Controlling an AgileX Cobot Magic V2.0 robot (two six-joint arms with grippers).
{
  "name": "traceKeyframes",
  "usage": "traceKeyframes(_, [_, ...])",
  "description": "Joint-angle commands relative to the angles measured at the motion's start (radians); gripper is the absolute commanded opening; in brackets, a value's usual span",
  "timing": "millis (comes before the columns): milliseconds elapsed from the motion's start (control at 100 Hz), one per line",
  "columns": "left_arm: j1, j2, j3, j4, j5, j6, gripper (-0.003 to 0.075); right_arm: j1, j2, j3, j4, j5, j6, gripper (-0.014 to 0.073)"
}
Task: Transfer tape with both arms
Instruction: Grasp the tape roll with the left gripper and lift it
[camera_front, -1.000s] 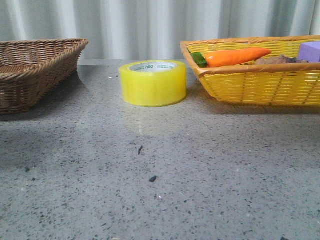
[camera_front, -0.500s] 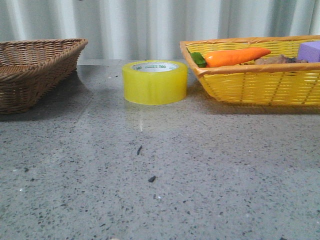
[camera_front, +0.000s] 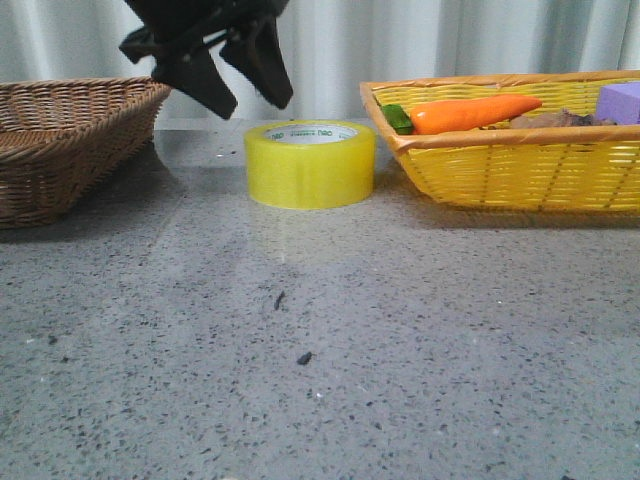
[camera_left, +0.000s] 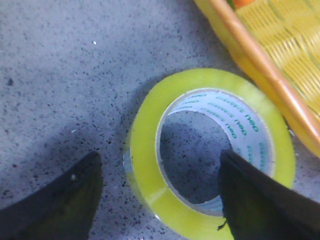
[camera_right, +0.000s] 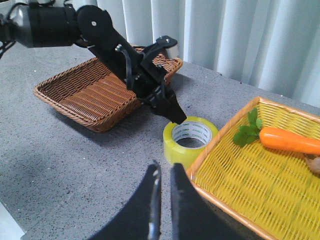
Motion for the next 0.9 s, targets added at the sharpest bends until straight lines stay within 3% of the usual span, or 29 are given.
traceKeyframes(0, [-0.014, -0.031, -0.036, -0.035, -0.043, -0.01, 0.0442, 0.001, 0.0, -0.025, -0.01, -0.082, -0.003, -0.0041])
traceKeyframes(290, [-0.025, 0.009, -0.036, -0.035, -0.043, -0.01, 0.0407, 0.001, 0.0, -0.025, -0.01, -0.066, -0.003, -0.0041])
traceKeyframes(390, [-0.025, 0.009, -0.036, -0.035, -0.043, -0.01, 0.0222, 0.001, 0.0, -0.025, -0.008, -0.066, -0.003, -0.0041])
traceKeyframes(470, [-0.025, 0.009, -0.036, -0.035, -0.031, -0.003, -0.0025, 0.001, 0.0, -0.025, -0.004, -0.066, -0.003, -0.0041])
traceKeyframes(690, [-0.016, -0.03, -0.046, -0.033, -0.012, 0.014, -0.002, 0.001, 0.0, -0.025, 0.006, -0.066, -0.003, -0.0041])
traceKeyframes(890, [0.017, -0.164, -0.152, -0.031, -0.01, 0.014, -0.002, 0.001, 0.0, -0.025, 0.028, -0.066, -0.003, -0.0041])
